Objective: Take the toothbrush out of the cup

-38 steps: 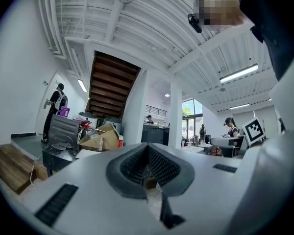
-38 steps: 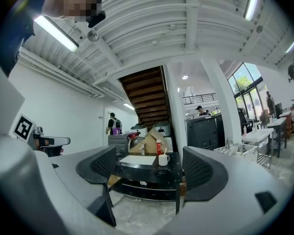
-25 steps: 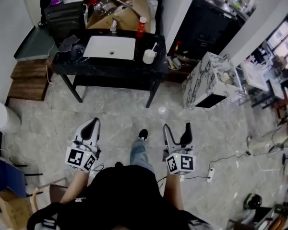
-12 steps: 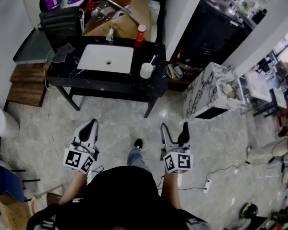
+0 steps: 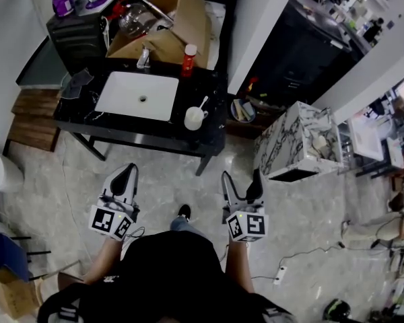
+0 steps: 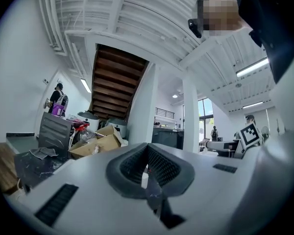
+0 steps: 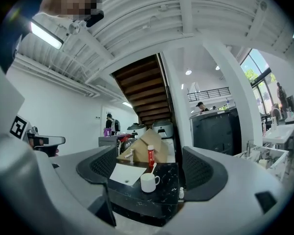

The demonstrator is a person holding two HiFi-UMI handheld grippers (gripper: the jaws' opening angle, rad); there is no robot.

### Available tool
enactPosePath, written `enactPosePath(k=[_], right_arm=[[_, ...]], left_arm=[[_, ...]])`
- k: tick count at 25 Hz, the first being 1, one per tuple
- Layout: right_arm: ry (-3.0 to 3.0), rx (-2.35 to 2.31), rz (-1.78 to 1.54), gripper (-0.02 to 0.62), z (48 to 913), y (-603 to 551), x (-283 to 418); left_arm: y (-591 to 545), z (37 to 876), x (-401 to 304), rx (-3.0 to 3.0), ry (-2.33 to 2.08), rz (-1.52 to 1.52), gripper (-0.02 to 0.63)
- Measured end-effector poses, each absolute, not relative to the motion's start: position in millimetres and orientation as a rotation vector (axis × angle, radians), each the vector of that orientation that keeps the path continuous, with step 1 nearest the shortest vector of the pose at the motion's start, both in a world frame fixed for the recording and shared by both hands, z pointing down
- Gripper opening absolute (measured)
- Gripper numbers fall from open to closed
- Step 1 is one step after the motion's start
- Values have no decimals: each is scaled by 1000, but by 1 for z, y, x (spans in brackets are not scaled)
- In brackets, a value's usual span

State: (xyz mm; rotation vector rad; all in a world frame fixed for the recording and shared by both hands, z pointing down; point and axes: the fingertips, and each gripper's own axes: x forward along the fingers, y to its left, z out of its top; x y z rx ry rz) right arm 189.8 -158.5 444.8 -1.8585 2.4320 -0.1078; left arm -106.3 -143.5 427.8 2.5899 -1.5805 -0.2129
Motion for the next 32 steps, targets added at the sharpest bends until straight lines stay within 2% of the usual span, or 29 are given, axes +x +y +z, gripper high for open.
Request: enactPosePath(k=[7,15,24,32], right_arm=[[2488,-1794,-134,414,444,-221,222],[2488,-1764,-160,413,444,-258,236],[2476,-1757,-219,413,459,-295,217],[2491,-1732,-374,413,510,-337,185]], left_arm=[[-199,428,-66,2561,-1627,-183,5],[-230,436,-59,2515,-1670,-121,3],[-254,440,-65,2540,-1610,-118,5],[-264,448,-95,2505,-1649,-89,5]])
